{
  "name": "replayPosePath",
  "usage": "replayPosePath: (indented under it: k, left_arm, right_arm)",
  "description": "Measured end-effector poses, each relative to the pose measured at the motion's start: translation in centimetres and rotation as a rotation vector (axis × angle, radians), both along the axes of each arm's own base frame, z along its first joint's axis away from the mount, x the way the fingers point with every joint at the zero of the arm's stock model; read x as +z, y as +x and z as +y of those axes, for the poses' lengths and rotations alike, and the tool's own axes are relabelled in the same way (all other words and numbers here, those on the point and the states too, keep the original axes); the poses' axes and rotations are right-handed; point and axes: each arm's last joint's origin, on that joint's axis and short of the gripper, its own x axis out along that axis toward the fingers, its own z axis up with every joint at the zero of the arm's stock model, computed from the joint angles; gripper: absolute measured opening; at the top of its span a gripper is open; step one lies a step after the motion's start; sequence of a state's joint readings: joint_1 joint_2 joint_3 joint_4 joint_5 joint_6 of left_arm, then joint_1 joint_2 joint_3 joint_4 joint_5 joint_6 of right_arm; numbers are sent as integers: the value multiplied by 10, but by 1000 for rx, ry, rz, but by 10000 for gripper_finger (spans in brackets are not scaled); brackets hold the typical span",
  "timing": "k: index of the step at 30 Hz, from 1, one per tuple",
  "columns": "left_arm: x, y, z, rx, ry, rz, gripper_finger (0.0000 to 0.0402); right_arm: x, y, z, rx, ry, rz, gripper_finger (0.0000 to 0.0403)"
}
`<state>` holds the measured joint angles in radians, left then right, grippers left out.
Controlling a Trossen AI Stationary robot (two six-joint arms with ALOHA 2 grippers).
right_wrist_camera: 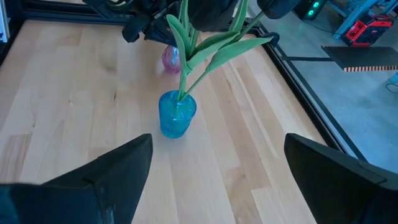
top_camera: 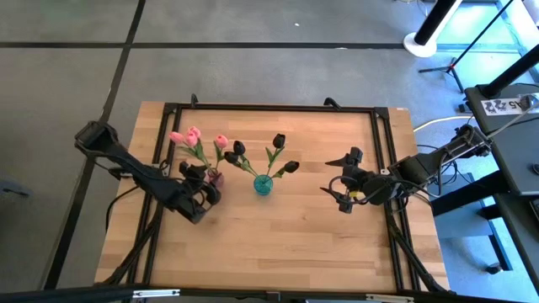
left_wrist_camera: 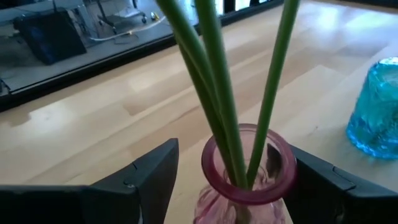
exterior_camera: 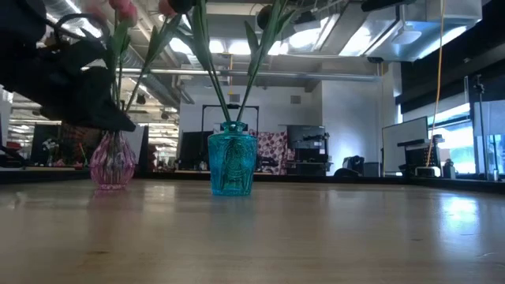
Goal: Sort flowers into vase by color
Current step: Adjust the pink vase
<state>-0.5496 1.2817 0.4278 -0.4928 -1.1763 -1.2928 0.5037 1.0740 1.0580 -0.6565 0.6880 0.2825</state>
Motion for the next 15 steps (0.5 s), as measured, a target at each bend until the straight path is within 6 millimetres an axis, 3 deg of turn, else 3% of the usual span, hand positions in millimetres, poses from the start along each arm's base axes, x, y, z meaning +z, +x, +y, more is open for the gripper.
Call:
replayPosePath:
  k: [15]
  left_arm:
    - [9,-8,3,-43,-71,72,248]
  right_arm:
    - [0,0,0,6,2,7,363]
